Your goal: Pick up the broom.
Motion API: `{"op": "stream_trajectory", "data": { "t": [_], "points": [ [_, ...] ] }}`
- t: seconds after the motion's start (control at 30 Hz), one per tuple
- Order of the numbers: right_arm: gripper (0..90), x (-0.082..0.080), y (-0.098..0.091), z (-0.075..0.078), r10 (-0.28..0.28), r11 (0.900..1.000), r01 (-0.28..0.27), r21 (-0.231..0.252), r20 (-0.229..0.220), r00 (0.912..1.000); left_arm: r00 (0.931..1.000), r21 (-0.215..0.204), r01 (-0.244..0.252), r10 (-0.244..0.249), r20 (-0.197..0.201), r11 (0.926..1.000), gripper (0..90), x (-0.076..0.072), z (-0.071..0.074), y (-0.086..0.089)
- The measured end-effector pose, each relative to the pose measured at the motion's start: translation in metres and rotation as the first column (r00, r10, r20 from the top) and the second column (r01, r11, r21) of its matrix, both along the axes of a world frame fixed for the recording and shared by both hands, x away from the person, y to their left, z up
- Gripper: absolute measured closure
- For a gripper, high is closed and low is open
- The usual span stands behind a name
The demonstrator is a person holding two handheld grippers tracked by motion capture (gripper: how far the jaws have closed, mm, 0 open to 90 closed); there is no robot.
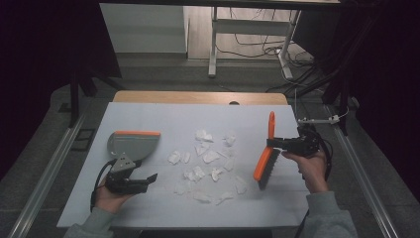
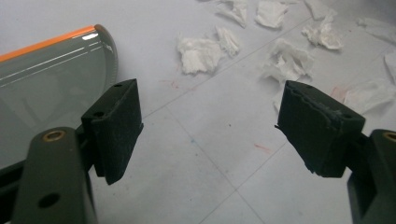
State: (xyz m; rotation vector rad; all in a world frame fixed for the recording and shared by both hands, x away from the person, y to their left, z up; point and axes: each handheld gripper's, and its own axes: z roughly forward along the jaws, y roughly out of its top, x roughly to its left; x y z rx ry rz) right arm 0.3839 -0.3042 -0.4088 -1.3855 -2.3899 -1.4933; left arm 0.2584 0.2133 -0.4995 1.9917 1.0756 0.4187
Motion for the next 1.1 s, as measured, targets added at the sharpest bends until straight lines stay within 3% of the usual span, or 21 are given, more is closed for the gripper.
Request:
{"op": "stream_trajectory", "data": {
  "t": [0.23, 0.33, 0.5, 0.63, 0.73, 0.9, 1.1],
  "points": [
    [70.5, -0.008, 0.032, 0.001, 0.009, 0.9976, -0.013, 0.068, 0.062, 0.9980, 0.9994, -0.008, 0.033, -0.032, 0.009, 0.9994, 22.8, 0.000, 0.005, -0.013],
    [70.5, -0.010, 0.045, -0.001, 0.006, 0.9914, -0.017, 0.129, 0.087, 0.9962, 0.9987, -0.018, 0.050, -0.050, 0.014, 0.9986, 22.8, 0.000, 0.009, -0.020],
    [70.5, -0.014, 0.070, -0.004, 0.030, 0.9864, -0.047, 0.158, 0.109, 0.9936, 0.9950, -0.049, 0.097, -0.095, 0.029, 0.9941, 23.0, -0.001, 0.018, -0.039],
    [70.5, -0.019, 0.083, -0.008, 0.007, 0.9806, -0.033, 0.193, 0.132, 0.9912, 0.9852, -0.076, 0.166, -0.162, 0.056, 0.9832, 23.1, -0.001, 0.025, -0.061],
    [70.5, -0.023, 0.093, -0.013, -0.001, 0.9751, -0.031, 0.219, 0.146, 0.9893, 0.9781, -0.063, 0.202, -0.198, 0.064, 0.9773, 23.3, 0.000, 0.029, -0.077],
    [70.5, -0.024, 0.104, -0.019, 0.002, 0.9734, -0.034, 0.227, 0.142, 0.9898, 0.9708, -0.047, 0.231, -0.227, 0.077, 0.9718, 23.8, 0.003, 0.031, -0.097],
    [70.4, -0.026, 0.117, -0.023, -0.020, 0.9679, -0.021, 0.251, 0.162, 0.9866, 0.9582, -0.063, 0.272, -0.264, 0.109, 0.9602, 25.9, 0.009, 0.034, -0.122]
  ]
}}
